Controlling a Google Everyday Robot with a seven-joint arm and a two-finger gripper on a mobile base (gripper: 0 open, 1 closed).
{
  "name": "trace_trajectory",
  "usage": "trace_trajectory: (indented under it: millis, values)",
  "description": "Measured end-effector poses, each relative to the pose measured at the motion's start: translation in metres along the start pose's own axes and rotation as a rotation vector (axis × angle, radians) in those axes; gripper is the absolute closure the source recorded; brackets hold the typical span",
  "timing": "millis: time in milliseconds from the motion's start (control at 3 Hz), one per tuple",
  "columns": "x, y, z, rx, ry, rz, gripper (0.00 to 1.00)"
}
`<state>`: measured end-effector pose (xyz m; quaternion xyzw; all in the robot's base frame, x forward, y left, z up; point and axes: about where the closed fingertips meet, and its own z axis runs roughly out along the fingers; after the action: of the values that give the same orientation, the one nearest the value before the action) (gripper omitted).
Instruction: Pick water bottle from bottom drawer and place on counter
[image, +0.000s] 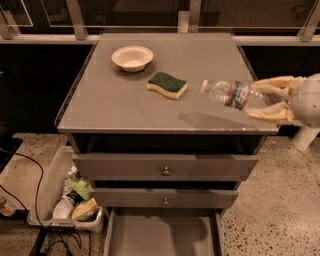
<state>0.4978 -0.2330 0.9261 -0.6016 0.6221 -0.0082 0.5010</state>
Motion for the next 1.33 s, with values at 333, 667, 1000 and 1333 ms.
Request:
trace_trajectory:
  millis: [333, 667, 1000, 1333]
  values:
    - [0.015, -0.030, 0.026, 0.032, -0.005, 0.113, 1.00]
    - [0.037, -0.043, 0.048, 0.047, -0.017, 0.237, 1.00]
    - [0.048, -0.046, 0.078, 0.030, -0.008, 0.324, 1.00]
    - [0.052, -0.056, 0.107, -0.008, 0.024, 0.358, 1.00]
